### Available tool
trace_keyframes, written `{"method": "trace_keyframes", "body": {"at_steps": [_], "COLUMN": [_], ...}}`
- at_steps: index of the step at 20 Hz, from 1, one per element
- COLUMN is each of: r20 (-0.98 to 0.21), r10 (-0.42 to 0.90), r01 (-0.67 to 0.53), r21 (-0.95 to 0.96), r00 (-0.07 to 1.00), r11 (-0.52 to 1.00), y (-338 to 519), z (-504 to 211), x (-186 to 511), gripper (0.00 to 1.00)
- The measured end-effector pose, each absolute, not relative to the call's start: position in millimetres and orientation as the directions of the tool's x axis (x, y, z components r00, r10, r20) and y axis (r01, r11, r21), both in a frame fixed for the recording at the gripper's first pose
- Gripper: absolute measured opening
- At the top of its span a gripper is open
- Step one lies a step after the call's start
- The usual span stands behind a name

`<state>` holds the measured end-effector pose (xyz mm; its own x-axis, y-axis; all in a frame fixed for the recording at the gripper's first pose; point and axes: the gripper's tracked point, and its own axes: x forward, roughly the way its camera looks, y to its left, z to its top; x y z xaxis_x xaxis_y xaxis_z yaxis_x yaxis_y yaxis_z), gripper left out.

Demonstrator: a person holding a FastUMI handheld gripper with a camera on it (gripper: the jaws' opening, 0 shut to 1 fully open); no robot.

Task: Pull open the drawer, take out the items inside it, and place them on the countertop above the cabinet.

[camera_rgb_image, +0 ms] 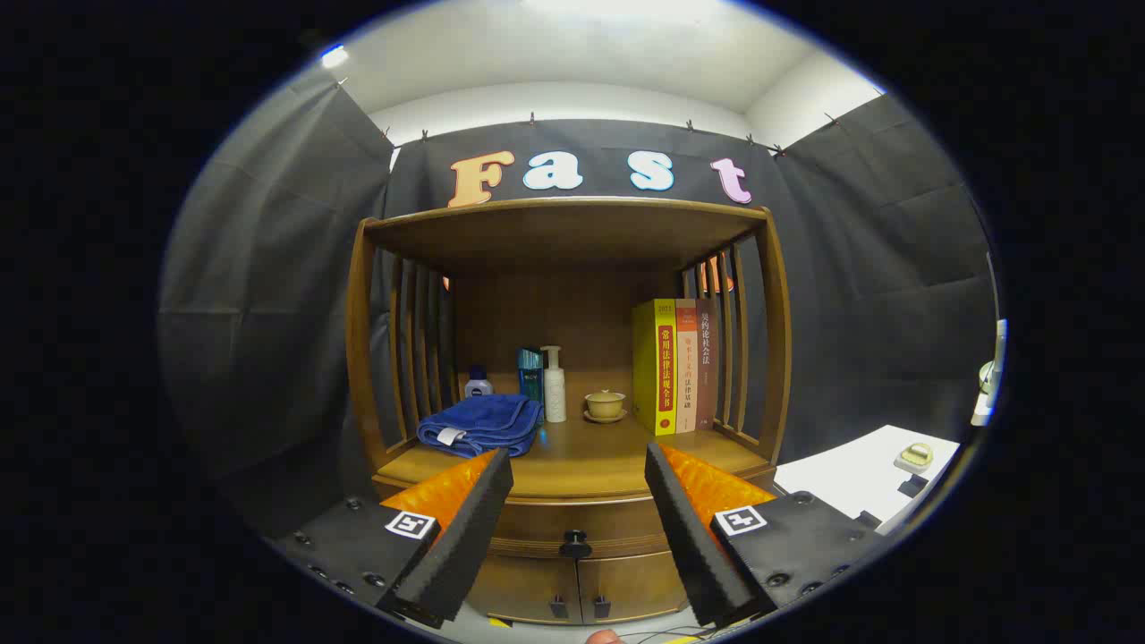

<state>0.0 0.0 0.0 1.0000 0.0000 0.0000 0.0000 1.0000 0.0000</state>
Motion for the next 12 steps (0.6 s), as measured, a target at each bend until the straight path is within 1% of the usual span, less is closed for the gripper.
{"method": "trace_keyframes", "body": {"at_steps": [8,12], "r20": [-0.008,-0.003], "r10": [-0.017,0.005], "r01": [0.017,-0.005], "r21": [-0.008,0.011], "r00": [1.0,1.0], "r11": [1.0,1.0], "y": [-5.7,-0.5], "z": [-1.2,1.3], "x": [-0.3,0.8], "gripper": [0.98,0.98]}}
